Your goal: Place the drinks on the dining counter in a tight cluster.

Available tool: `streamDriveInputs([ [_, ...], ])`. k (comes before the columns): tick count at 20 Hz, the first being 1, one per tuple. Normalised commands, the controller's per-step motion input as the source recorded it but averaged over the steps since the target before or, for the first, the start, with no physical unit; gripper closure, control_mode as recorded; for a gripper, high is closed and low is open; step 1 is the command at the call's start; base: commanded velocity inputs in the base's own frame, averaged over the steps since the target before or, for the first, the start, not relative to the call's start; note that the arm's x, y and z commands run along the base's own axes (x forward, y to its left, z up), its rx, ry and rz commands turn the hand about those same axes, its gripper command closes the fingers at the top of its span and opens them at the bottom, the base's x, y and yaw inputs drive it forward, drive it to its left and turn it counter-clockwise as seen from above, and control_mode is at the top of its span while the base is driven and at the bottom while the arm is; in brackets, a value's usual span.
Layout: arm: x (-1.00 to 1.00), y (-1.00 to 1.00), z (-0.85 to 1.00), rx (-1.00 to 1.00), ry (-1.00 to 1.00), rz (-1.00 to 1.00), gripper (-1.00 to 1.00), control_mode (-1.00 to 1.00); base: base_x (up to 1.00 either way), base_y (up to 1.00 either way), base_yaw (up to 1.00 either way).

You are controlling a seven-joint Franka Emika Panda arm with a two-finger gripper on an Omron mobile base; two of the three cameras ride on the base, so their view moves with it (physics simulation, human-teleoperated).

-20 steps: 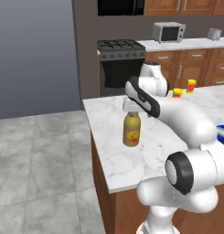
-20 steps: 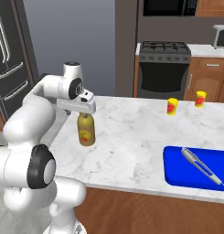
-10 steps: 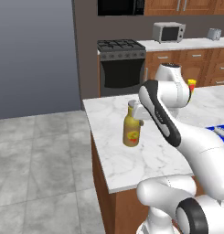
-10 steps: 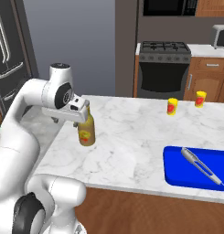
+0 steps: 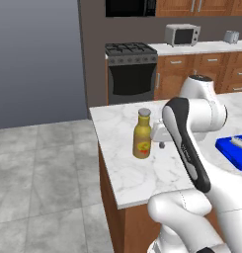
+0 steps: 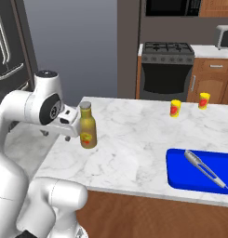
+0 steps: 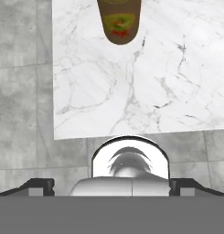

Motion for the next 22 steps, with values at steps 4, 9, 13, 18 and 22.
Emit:
streamDriveInputs([
  [4, -0.03, 0.06, 0.01, 0.00, -0.10, 0.00, -1.00, -1.00, 0.00, 0.00, 0.00],
  [9, -0.19, 0.00, 0.01, 0.00, -0.09, 0.00, -1.00, -1.00, 0.00, 0.00, 0.00],
  [13, -0.10, 0.00, 0.00, 0.00, -0.04, 0.00, -1.00, 1.00, -0.40, 0.00, 0.00],
  [18, 0.00, 0.00, 0.00, 0.00, 0.00, 0.00, -1.00, 1.00, -0.54, 0.25, 0.15],
  [22, 0.00, 0.00, 0.00, 0.00, 0.00, 0.00, -1.00, 1.00, -0.36, 0.54, 0.56],
])
